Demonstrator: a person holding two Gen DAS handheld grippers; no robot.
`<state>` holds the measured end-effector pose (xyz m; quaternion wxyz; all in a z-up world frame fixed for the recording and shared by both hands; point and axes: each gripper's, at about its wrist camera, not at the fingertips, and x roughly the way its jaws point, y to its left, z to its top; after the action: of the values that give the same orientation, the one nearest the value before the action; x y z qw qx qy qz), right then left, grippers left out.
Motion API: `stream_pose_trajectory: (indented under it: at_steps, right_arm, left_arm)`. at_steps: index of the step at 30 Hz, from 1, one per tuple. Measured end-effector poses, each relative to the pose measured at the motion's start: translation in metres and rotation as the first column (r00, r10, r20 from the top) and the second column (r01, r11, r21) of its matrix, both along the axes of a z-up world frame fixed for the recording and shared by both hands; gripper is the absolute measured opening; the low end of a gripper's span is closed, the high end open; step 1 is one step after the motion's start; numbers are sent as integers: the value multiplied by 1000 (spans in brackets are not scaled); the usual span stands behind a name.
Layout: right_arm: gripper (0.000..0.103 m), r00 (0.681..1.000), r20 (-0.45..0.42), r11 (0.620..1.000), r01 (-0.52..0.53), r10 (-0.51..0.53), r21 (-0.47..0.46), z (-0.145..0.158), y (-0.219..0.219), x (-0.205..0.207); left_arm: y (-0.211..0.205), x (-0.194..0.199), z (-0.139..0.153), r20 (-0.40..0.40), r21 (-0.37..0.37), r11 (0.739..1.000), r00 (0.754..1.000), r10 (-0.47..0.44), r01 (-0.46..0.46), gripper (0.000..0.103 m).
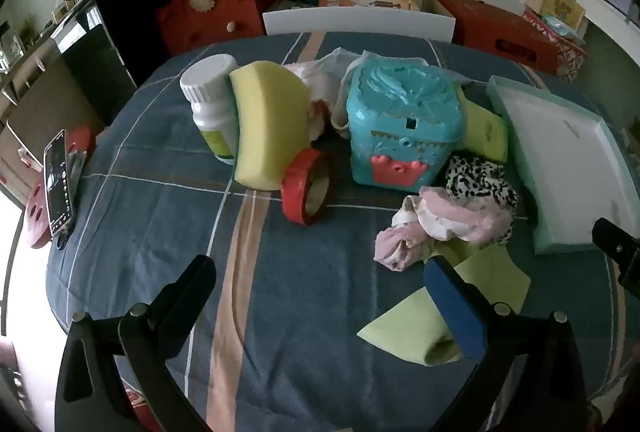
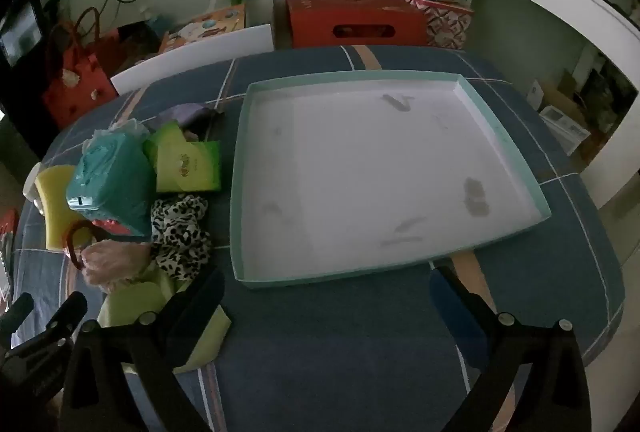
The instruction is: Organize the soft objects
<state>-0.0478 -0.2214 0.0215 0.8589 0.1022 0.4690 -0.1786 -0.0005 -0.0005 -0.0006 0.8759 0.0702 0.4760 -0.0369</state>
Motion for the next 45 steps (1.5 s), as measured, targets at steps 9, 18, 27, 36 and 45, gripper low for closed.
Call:
stream_pose_trajectory:
  at_steps: [9, 18, 27, 36, 45]
  right_arm:
    - [103, 1000, -9, 1000, 2, -2, 11, -8, 6, 3]
    - [103, 1000, -16, 1000, -6, 6, 21, -8, 4, 1]
    - [103, 1000, -28, 1000, -5, 6, 17, -9, 5, 3]
    - [103, 999, -37, 1000, -12, 13, 15, -11, 6, 2]
    - [103, 999, -46, 1000, -18, 19, 15, -12, 7, 3]
  left_arm:
    - [1, 2, -1, -5, -17, 1000, 1000, 3, -4, 103]
    - [-3, 2, -2, 2, -14, 1000, 1000, 19, -18, 103]
    - [-1, 1, -1, -3, -15, 1000, 1000, 11, -12, 103]
    - [2, 2, -3, -9, -21, 1000, 1000, 14, -14, 103]
    - [2, 5, -4, -15, -19, 1000, 1000, 23, -23, 103]
